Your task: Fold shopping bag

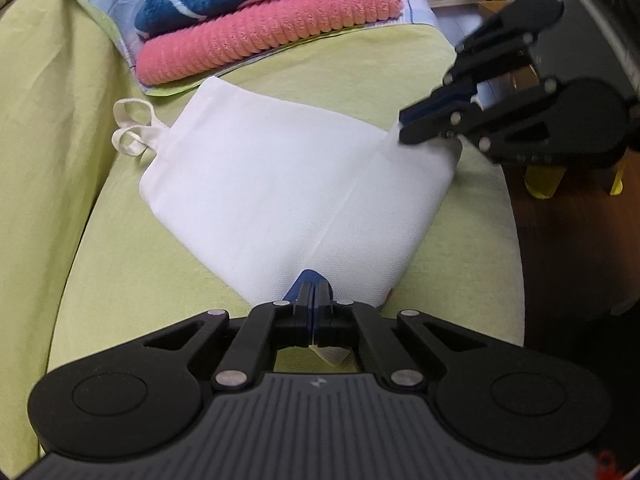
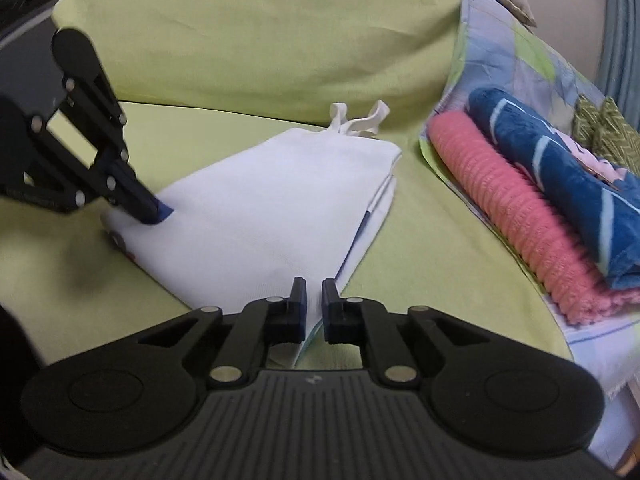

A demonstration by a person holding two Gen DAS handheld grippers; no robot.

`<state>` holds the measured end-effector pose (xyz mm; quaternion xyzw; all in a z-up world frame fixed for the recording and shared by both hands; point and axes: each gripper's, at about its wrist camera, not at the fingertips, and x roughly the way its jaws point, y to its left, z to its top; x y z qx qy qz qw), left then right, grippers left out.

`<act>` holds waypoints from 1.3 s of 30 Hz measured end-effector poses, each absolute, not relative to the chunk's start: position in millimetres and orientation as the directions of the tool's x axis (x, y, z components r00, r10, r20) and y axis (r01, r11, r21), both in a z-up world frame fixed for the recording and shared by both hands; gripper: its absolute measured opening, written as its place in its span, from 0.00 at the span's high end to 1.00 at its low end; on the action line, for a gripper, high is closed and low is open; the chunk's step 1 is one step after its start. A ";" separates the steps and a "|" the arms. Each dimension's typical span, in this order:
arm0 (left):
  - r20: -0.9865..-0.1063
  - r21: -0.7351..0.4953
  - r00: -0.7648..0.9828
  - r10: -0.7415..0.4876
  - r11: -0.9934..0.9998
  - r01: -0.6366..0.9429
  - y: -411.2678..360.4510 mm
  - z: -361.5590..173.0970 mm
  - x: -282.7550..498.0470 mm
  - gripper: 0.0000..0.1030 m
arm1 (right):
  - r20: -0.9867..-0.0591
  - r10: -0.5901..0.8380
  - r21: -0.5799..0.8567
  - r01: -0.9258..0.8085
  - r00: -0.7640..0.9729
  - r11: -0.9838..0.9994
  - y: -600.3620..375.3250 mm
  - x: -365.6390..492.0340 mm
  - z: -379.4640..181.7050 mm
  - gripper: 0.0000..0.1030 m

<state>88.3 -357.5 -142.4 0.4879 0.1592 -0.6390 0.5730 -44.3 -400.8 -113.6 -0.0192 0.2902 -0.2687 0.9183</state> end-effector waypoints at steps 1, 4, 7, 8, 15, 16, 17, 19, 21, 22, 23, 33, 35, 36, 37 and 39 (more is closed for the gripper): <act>-0.803 0.354 0.135 -0.580 -0.283 0.891 -357.4 -142.7 88.3 1.00 | -0.513 -0.507 -0.199 0.478 0.693 0.855 -401.4 -44.8 -116.9 0.92; -0.786 0.354 0.146 -0.600 -0.243 0.903 -354.5 -144.2 87.9 1.00 | -0.490 -0.515 -0.203 0.482 0.703 0.852 -403.4 -48.1 -124.7 0.92; -0.761 0.370 0.161 -0.629 -0.216 0.904 -347.1 -144.7 85.6 1.00 | -0.480 -0.521 -0.223 0.476 0.706 0.850 -401.7 -47.6 -127.4 0.90; -0.749 0.399 0.172 -0.639 -0.228 0.888 -343.5 -144.9 82.6 1.00 | -0.479 -0.518 -0.215 0.478 0.708 0.852 -402.6 -47.7 -127.4 0.90; -0.677 0.623 0.223 -0.701 -0.385 0.681 -300.9 -138.4 57.8 0.65 | -0.499 -0.492 -0.181 0.469 0.714 0.864 -400.7 -46.7 -121.1 0.90; -0.661 0.667 0.242 -0.711 -0.409 0.623 -295.1 -142.5 53.9 0.59 | -0.501 -0.486 -0.176 0.466 0.716 0.867 -401.0 -46.6 -120.7 0.90; -0.644 0.707 0.258 -0.721 -0.432 0.560 -290.4 -148.0 50.5 0.59 | -0.503 -0.481 -0.170 0.463 0.718 0.870 -401.3 -46.6 -120.3 0.90; -0.626 0.755 0.274 -0.730 -0.480 0.447 -283.9 -160.5 45.2 0.58 | -0.508 -0.470 -0.161 0.456 0.722 0.875 -404.8 -48.2 -119.1 0.90; -0.612 0.781 0.284 -0.738 -0.505 0.368 -281.9 -172.4 42.5 0.58 | -0.513 -0.459 -0.151 0.450 0.725 0.880 -408.2 -49.7 -117.9 0.90; -0.599 0.795 0.291 -0.746 -0.510 0.329 -280.9 -179.0 41.8 0.58 | -0.516 -0.453 -0.145 0.447 0.727 0.883 -410.6 -51.2 -117.2 0.90; -0.582 0.811 0.304 -0.754 -0.510 0.288 -280.9 -187.0 42.2 0.58 | -0.519 -0.447 -0.138 0.445 0.728 0.885 -412.2 -51.5 -116.7 0.90; -0.581 0.813 0.272 -0.767 -0.534 0.232 -301.3 -209.0 61.0 0.70 | -0.535 -0.409 -0.168 0.381 0.740 0.909 -419.0 -49.7 -107.4 0.90; -0.606 0.794 0.258 -0.752 -0.556 0.244 -303.9 -203.5 63.6 0.70 | -0.529 -0.383 -0.199 0.328 0.757 0.924 -418.6 -53.8 -100.8 0.72; -0.620 0.783 0.252 -0.743 -0.564 0.262 -305.3 -200.2 64.6 0.70 | -0.511 -0.360 -0.216 0.289 0.780 0.933 -417.6 -59.8 -97.7 0.63; -0.632 0.772 0.244 -0.736 -0.570 0.280 -306.4 -197.4 65.8 0.70 | -0.491 -0.333 -0.244 0.240 0.805 0.940 -415.9 -66.6 -95.4 0.51; -0.648 0.756 0.231 -0.726 -0.579 0.304 -308.7 -193.6 68.8 0.70 | -0.471 -0.304 -0.353 0.139 0.828 0.925 -408.2 -77.3 -97.7 0.48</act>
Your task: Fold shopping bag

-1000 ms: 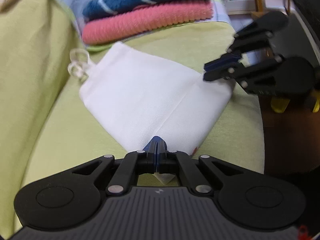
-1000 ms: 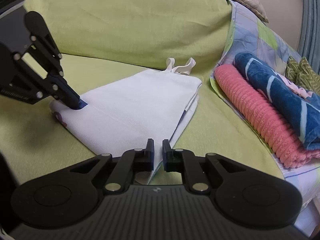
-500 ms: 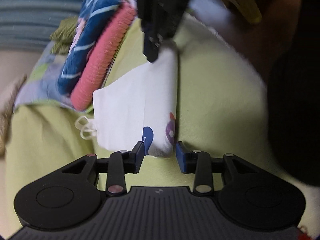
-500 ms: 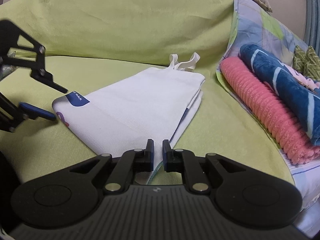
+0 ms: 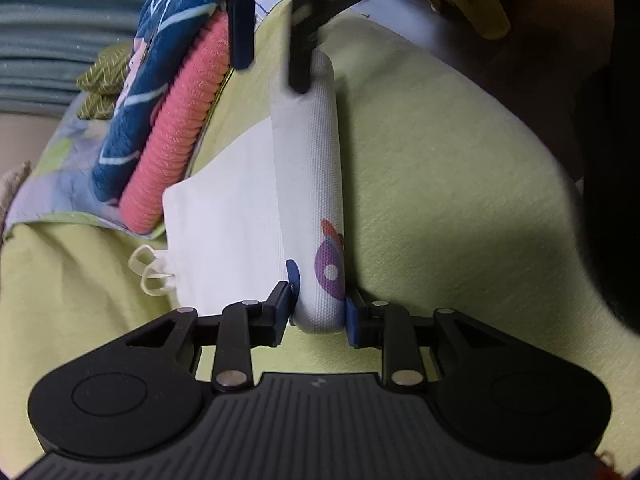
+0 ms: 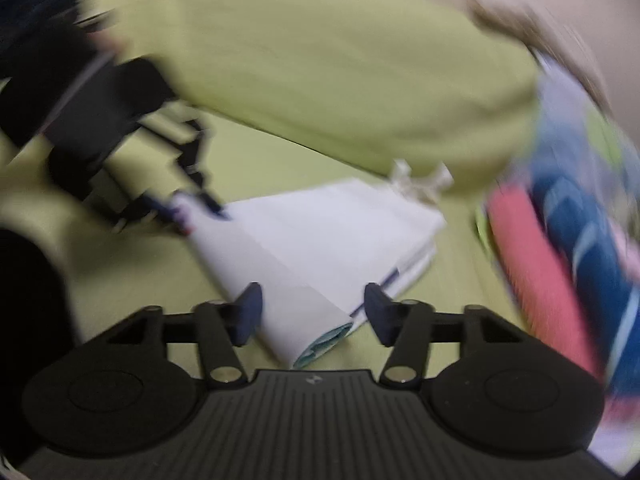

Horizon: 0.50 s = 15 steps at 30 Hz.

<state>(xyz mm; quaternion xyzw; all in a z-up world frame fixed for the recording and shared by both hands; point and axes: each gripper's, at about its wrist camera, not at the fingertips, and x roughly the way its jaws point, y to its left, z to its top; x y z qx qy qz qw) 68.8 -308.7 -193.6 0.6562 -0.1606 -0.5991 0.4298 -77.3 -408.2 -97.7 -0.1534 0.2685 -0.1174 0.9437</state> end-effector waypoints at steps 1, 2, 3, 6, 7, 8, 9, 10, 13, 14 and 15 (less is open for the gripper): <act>-0.653 0.752 0.225 -0.723 -0.582 0.311 -309.4 -192.4 69.8 0.70 | -0.478 -0.303 -0.416 0.092 0.825 0.905 -405.0 -79.7 -102.5 0.48; -0.658 0.747 0.221 -0.720 -0.584 0.317 -310.2 -191.4 70.9 0.70 | -0.490 -0.302 -0.473 0.041 0.818 0.880 -402.9 -80.8 -109.5 0.48; -0.663 0.741 0.216 -0.717 -0.587 0.325 -311.3 -190.3 71.9 0.70 | -0.486 -0.311 -0.533 0.005 0.817 0.846 -400.9 -80.3 -117.7 0.48; -0.679 0.724 0.202 -0.706 -0.598 0.343 -314.0 -186.7 74.8 0.70 | -0.459 -0.330 -0.681 -0.088 0.825 0.727 -396.5 -77.2 -140.7 0.51; -0.684 0.719 0.198 -0.703 -0.602 0.346 -315.2 -185.7 75.5 0.70 | -0.437 -0.332 -0.714 -0.097 0.836 0.694 -396.2 -75.7 -145.9 0.55; -0.688 0.715 0.194 -0.699 -0.606 0.349 -316.5 -184.8 76.1 0.70 | -0.431 -0.326 -0.725 -0.108 0.841 0.680 -396.9 -73.5 -148.5 0.60; -0.692 0.710 0.190 -0.696 -0.611 0.350 -317.5 -184.0 76.9 0.70 | -0.428 -0.317 -0.734 -0.120 0.846 0.669 -397.7 -71.2 -150.9 0.61; -0.696 0.706 0.186 -0.693 -0.614 0.352 -318.2 -183.1 77.9 0.70 | -0.425 -0.309 -0.742 -0.132 0.851 0.657 -398.6 -68.9 -153.2 0.62; -0.714 0.682 0.167 -0.680 -0.621 0.385 -322.3 -178.9 81.9 0.70 | -0.478 -0.282 -0.650 -0.119 0.832 0.751 -407.4 -63.6 -146.4 0.66; -0.723 0.668 0.159 -0.672 -0.622 0.408 -324.8 -176.3 83.8 0.70 | -0.496 -0.271 -0.615 -0.113 0.825 0.781 -410.4 -61.9 -144.0 0.67; -0.736 0.648 0.151 -0.660 -0.621 0.441 -327.9 -172.9 85.8 0.70 | -0.513 -0.259 -0.578 -0.106 0.819 0.809 -413.5 -60.2 -141.6 0.67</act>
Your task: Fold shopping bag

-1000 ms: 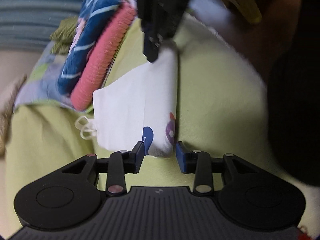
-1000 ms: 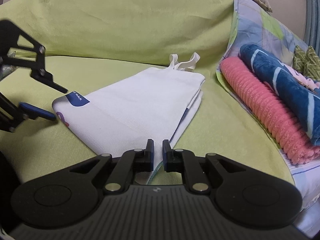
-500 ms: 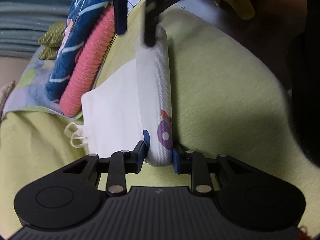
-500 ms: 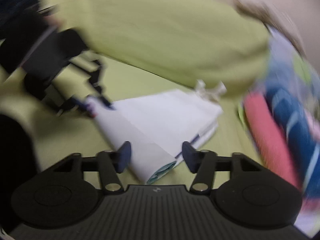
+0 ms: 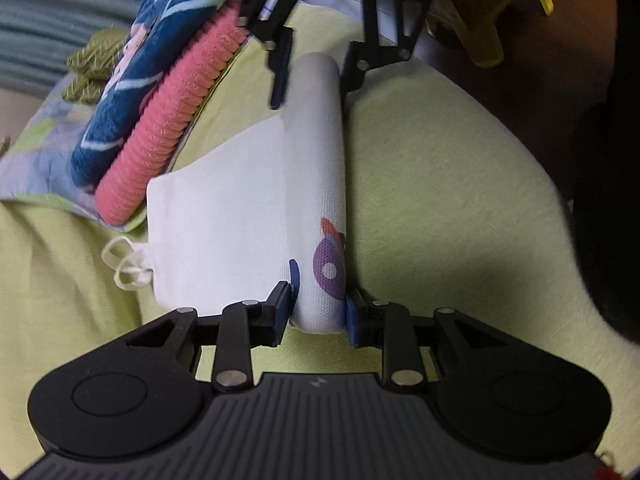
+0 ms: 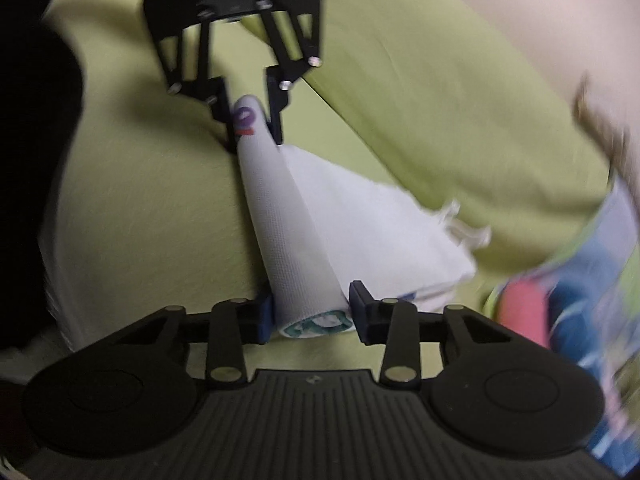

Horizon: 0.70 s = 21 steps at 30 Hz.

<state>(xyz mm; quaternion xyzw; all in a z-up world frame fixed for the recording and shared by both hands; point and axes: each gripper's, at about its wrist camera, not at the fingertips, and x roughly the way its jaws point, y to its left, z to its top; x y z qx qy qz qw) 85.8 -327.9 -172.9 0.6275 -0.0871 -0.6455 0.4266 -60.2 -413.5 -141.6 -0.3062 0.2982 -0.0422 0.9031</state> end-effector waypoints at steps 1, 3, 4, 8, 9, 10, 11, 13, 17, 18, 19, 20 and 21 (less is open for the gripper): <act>-0.752 0.622 0.143 -0.644 -0.619 0.480 -331.7 -168.3 87.9 0.70 | -0.540 -0.239 -0.517 -0.094 0.807 0.851 -417.6 -58.0 -135.5 0.67; -0.793 0.550 0.118 -0.598 -0.619 0.561 -340.4 -155.6 91.3 0.69 | -0.593 -0.191 -0.378 -0.062 0.782 0.924 -426.1 -53.7 -122.3 0.67; -0.813 0.510 0.102 -0.573 -0.617 0.599 -344.7 -149.0 93.0 0.68 | -0.622 -0.152 -0.307 -0.061 0.768 0.950 -432.3 -53.4 -116.1 0.67; -0.863 0.380 0.015 -0.505 -0.628 0.679 -348.0 -127.2 96.5 0.69 | -0.695 0.059 0.059 -0.024 0.716 0.998 -468.8 -56.6 -101.9 0.67; -0.869 0.353 -0.003 -0.494 -0.624 0.697 -350.0 -125.1 98.4 0.69 | -0.700 0.118 0.158 -0.008 0.705 0.987 -479.0 -57.7 -99.4 0.67; -0.874 0.333 -0.013 -0.485 -0.619 0.711 -353.1 -124.4 100.3 0.69 | -0.696 0.161 0.248 0.023 0.699 0.968 -490.3 -56.5 -100.3 0.67; -0.879 0.319 -0.015 -0.476 -0.612 0.724 -357.0 -124.5 102.6 0.67 | -0.689 0.192 0.318 0.054 0.698 0.946 -500.5 -55.6 -102.4 0.67; -0.889 0.289 -0.018 -0.458 -0.590 0.754 -365.7 -125.8 109.0 0.64 | -0.674 0.245 0.438 0.110 0.696 0.892 -518.0 -53.3 -106.9 0.67; -0.894 0.245 -0.038 -0.447 -0.557 0.794 -372.1 -127.7 119.0 0.59 | -0.656 0.323 0.590 0.196 0.682 0.783 -539.8 -48.1 -114.7 0.67; -0.894 0.236 -0.040 -0.447 -0.545 0.804 -373.7 -127.5 121.6 0.58 | -0.655 0.338 0.613 0.214 0.676 0.760 -543.3 -47.1 -116.1 0.67; -0.893 0.228 -0.043 -0.448 -0.533 0.815 -375.0 -127.0 124.6 0.57 | -0.654 0.352 0.634 0.233 0.669 0.737 -548.3 -43.4 -116.7 0.68; -0.890 0.224 -0.044 -0.453 -0.520 0.824 -374.9 -125.4 127.3 0.56 | -0.656 0.362 0.647 0.246 0.662 0.722 -550.9 -42.1 -117.4 0.69; -0.886 0.223 -0.044 -0.462 -0.506 0.833 -374.2 -123.5 129.6 0.55 | -0.656 0.374 0.665 0.267 0.656 0.697 -554.1 -41.3 -119.0 0.69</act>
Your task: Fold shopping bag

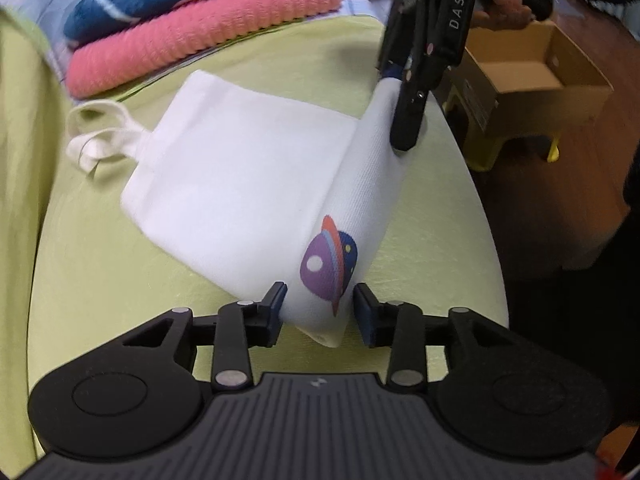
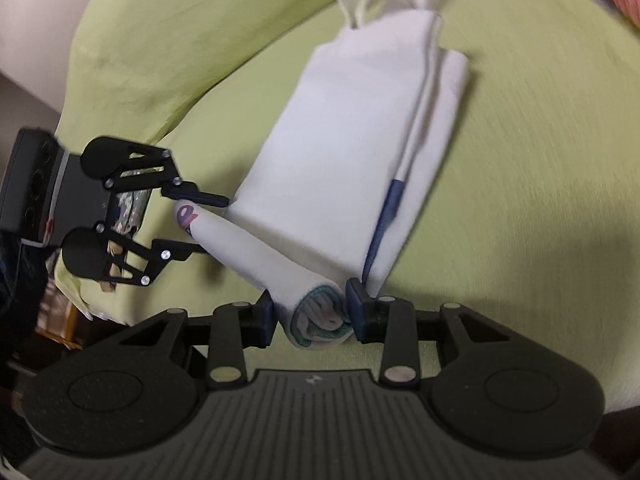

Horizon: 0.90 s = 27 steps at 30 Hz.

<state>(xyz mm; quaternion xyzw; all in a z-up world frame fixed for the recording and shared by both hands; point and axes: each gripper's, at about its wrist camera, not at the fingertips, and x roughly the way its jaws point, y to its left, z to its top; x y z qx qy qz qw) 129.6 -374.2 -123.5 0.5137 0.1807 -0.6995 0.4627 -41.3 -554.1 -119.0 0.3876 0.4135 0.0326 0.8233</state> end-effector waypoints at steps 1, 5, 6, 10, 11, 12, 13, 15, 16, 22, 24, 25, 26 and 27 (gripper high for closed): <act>-0.882 0.221 -0.044 -0.470 -0.493 0.842 -373.6 -121.6 131.9 0.54 | -0.654 0.386 0.683 0.288 0.650 0.671 -557.4 -40.6 -120.6 0.70; -0.853 0.285 0.006 -0.521 -0.457 0.843 -362.3 -111.4 133.3 0.55 | -0.648 0.417 0.731 0.367 0.637 0.576 -563.4 -44.5 -130.7 0.72; -0.842 0.313 0.026 -0.538 -0.449 0.837 -357.8 -107.7 132.5 0.56 | -0.646 0.423 0.740 0.385 0.636 0.552 -564.7 -45.5 -132.6 0.72; -0.784 0.417 0.097 -0.613 -0.405 0.813 -343.7 -88.9 130.1 0.69 | -0.644 0.437 0.757 0.440 0.628 0.483 -565.8 -49.1 -136.7 0.72; -0.772 0.426 0.092 -0.629 -0.405 0.809 -341.4 -84.1 127.5 0.71 | -0.645 0.440 0.758 0.448 0.626 0.474 -565.3 -49.5 -137.1 0.72; -0.762 0.426 0.077 -0.643 -0.408 0.808 -340.6 -80.6 124.2 0.73 | -0.645 0.442 0.759 0.458 0.623 0.463 -565.1 -50.1 -137.6 0.72; -0.759 0.424 0.063 -0.648 -0.418 0.804 -341.7 -79.9 119.8 0.76 | -0.646 0.445 0.760 0.468 0.620 0.452 -564.9 -50.8 -138.1 0.72; -0.762 0.426 0.049 -0.646 -0.442 0.790 -346.8 -84.1 110.5 0.76 | -0.649 0.451 0.760 0.485 0.613 0.433 -566.9 -52.2 -137.5 0.73; -0.763 0.433 0.054 -0.644 -0.446 0.783 -351.2 -89.4 106.6 0.76 | -0.650 0.454 0.759 0.493 0.610 0.425 -570.0 -54.2 -136.5 0.73; -0.775 0.428 0.081 -0.626 -0.427 0.796 -372.5 -118.9 105.9 0.74 | -0.642 0.453 0.767 0.523 0.619 0.372 -581.7 -57.3 -135.4 0.73; -0.777 0.414 0.075 -0.625 -0.418 0.809 -375.9 -123.1 111.2 0.73 | -0.621 0.448 0.784 0.532 0.644 0.322 -585.2 -62.1 -142.0 0.73; -0.776 0.413 0.074 -0.627 -0.414 0.811 -376.6 -124.5 112.5 0.73 | -0.612 0.441 0.790 0.532 0.656 0.305 -585.9 -64.9 -143.3 0.74; -0.773 0.414 0.075 -0.630 -0.412 0.812 -376.6 -125.3 112.9 0.73 | -0.605 0.434 0.796 0.532 0.668 0.289 -586.5 -67.6 -144.6 0.74; -0.770 0.416 0.076 -0.633 -0.409 0.812 -376.7 -126.2 113.2 0.73 | -0.599 0.422 0.800 0.533 0.680 0.277 -585.1 -71.8 -144.5 0.74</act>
